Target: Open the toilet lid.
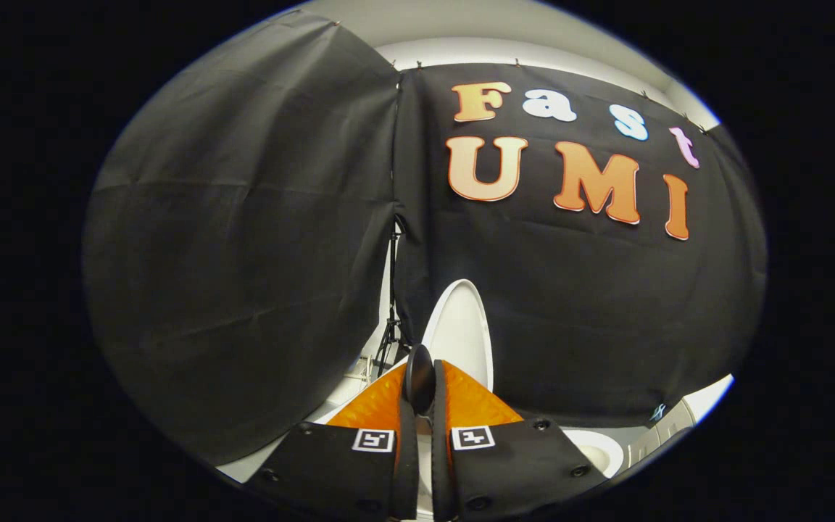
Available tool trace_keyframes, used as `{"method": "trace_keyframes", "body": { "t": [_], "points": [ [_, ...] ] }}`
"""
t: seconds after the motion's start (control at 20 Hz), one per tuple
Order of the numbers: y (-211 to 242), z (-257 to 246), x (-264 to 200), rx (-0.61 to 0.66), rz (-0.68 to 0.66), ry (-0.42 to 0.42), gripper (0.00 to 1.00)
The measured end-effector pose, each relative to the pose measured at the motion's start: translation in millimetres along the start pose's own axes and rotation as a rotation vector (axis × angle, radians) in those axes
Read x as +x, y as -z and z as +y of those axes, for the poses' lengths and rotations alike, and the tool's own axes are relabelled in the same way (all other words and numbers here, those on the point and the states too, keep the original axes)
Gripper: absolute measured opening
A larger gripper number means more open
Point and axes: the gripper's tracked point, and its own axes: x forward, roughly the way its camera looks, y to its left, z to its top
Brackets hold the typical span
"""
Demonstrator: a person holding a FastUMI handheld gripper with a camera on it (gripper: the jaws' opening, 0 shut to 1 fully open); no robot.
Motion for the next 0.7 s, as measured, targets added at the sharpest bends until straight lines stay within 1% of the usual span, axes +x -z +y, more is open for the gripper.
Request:
{"method": "trace_keyframes", "body": {
  "t": [0.15, 0.3, 0.4, 0.45, 0.6, 0.7],
  "points": [
    [1.4, 4.8, 5.6, -0.014, 0.017, 0.008, 0.15],
    [-0.8, -4.8, 1.5, -0.079, 0.023, 0.053, 0.18],
    [-0.6, -7.7, 0.1, -0.068, 0.019, 0.066, 0.18],
    [-2.9, -4.5, 0.3, -0.069, 0.009, 0.059, 0.20],
    [-15.0, 5.4, -0.5, -0.147, -0.010, 0.024, 0.42],
    [-20.1, 21.2, -4.5, -0.186, -0.017, -0.035, 0.56]
  ]
}}
